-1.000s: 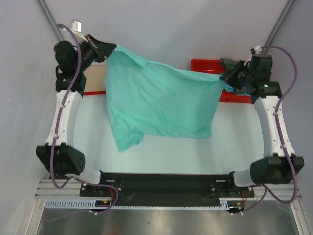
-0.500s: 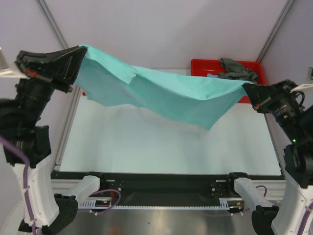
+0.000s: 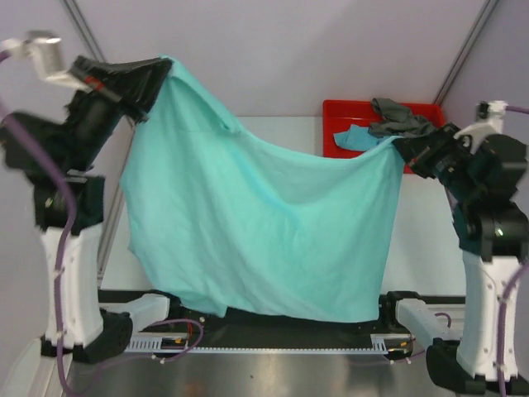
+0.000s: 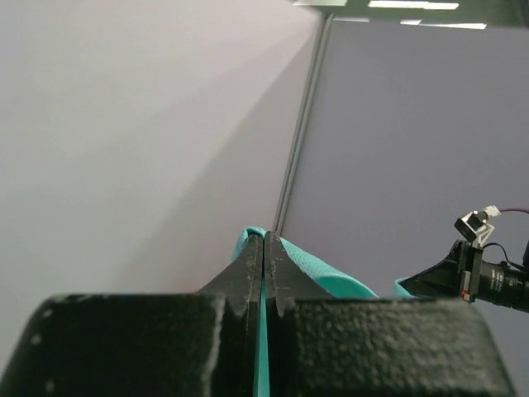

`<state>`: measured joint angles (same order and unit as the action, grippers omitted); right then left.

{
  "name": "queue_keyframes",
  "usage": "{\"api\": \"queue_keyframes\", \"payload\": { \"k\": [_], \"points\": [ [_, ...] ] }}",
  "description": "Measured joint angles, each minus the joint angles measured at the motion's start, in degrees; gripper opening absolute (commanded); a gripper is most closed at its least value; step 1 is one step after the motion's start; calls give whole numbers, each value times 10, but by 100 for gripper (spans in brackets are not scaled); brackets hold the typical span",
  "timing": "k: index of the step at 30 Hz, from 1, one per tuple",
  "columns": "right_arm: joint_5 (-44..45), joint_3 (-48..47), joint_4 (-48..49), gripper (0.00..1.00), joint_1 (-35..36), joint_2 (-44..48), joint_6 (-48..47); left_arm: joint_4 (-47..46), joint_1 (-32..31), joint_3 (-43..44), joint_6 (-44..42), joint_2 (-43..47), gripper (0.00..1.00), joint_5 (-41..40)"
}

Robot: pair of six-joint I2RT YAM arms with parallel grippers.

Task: Fold and stack the t-shirts
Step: Flatten the tshirt out

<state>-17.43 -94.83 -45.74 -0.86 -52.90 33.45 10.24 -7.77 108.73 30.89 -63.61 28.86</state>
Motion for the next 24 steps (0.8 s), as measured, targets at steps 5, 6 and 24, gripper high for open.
{"api": "queue_keyframes", "payload": {
  "k": [5,6,24],
  "points": [
    [20,131,65,0,0,-96,4,-3,5,-45,0,-143,0,28],
    [24,151,80,0,0,-122,4,-2,6,-51,0,-174,1,33],
    [69,222,237,0,-2,-421,-38,-53,23,-118,-14,-561,0,84]
  ]
}}
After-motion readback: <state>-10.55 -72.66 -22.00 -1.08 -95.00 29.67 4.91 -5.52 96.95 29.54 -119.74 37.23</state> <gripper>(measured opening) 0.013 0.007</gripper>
